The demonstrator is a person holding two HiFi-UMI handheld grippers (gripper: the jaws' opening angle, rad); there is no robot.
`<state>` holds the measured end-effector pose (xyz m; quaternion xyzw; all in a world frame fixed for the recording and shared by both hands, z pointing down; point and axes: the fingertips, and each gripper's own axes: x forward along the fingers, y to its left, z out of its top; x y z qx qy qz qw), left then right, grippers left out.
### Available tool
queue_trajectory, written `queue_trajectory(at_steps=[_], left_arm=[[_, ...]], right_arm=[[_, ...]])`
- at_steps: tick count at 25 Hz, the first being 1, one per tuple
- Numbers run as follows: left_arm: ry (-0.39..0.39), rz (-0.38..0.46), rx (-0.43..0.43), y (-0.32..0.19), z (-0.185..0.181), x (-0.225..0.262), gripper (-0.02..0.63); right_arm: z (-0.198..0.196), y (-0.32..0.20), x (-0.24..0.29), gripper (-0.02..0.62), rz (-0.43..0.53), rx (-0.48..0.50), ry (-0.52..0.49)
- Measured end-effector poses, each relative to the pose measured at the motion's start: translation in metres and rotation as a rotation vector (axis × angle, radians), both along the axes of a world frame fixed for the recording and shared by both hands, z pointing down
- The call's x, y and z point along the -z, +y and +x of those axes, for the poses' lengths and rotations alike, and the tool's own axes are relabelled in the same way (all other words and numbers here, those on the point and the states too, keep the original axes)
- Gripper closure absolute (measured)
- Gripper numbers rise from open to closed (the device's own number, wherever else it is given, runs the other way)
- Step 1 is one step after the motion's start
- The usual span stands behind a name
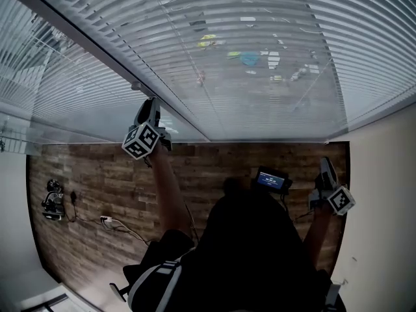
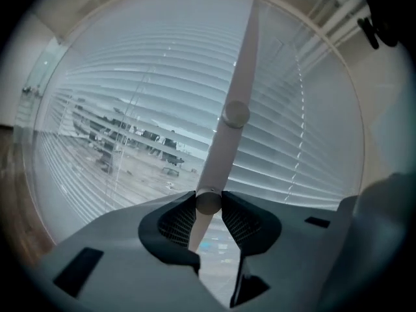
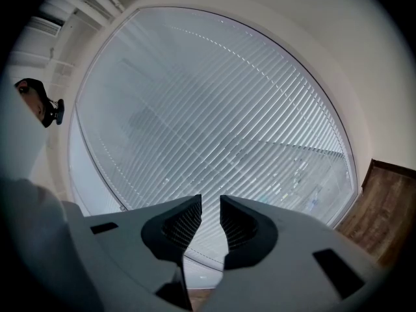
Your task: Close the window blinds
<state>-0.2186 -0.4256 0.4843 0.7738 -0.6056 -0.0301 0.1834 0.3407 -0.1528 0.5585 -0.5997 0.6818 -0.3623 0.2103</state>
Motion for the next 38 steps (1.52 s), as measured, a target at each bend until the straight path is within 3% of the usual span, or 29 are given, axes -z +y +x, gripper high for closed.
queue_trajectory(at_steps=[3, 8, 13, 17, 19, 21, 23, 25, 29, 31, 32, 34, 35, 38], left_arm=[[0.179, -0.007, -0.024, -0.002, 0.002, 0.000, 0.471], [0.311, -0.016, -0.038, -0.003, 0.002, 0.002, 0.471], [0.606, -0.014, -0.058, -0.001, 0.003, -0.005, 0.471], [0.794, 0.002, -0.084, -0.001, 0.005, -0.005, 0.471], [0.850, 0.020, -0.089, 0.002, 0.003, -0.006, 0.468], [0.811, 0.045, -0.085, 0.007, -0.001, -0.006, 0.445], [0.684, 0.068, -0.066, 0.012, -0.006, -0.002, 0.434], [0.439, 0.075, -0.047, 0.013, -0.006, 0.000, 0.427], [-0.189, 0.057, -0.037, 0.006, 0.012, 0.001, 0.414], [-0.363, 0.034, -0.026, 0.001, 0.013, 0.006, 0.414], [-0.395, 0.024, -0.016, -0.002, 0.010, 0.010, 0.414], [-0.360, 0.010, 0.005, -0.006, 0.000, 0.019, 0.436], [-0.311, 0.005, 0.013, -0.006, -0.005, 0.020, 0.470], [-0.145, -0.005, 0.021, -0.004, -0.006, 0.014, 0.470]], right_arm=[[-0.002, -0.003, 0.003, 0.502, 0.005, 0.009, 0.006], [-0.004, -0.006, 0.007, 0.502, 0.001, 0.016, 0.014], [-0.002, -0.004, 0.001, 0.502, 0.012, 0.024, 0.010], [-0.002, -0.001, -0.001, 0.502, 0.012, 0.019, 0.000], [-0.003, 0.000, -0.001, 0.502, 0.015, 0.018, -0.002], [-0.002, -0.001, -0.002, 0.502, 0.010, 0.015, 0.000], [-0.002, -0.003, -0.002, 0.502, 0.003, 0.016, -0.003], [0.001, -0.002, -0.001, 0.502, -0.007, 0.014, 0.012], [0.006, 0.003, -0.004, 0.502, -0.005, 0.002, 0.006], [0.002, 0.000, 0.003, 0.502, 0.000, 0.005, 0.002], [0.000, -0.002, 0.009, 0.502, 0.000, 0.006, 0.001], [-0.005, -0.005, 0.020, 0.502, -0.002, 0.006, 0.007], [-0.004, -0.005, 0.022, 0.502, -0.005, 0.004, 0.009], [0.003, -0.001, 0.013, 0.502, 0.000, 0.002, 0.003]])
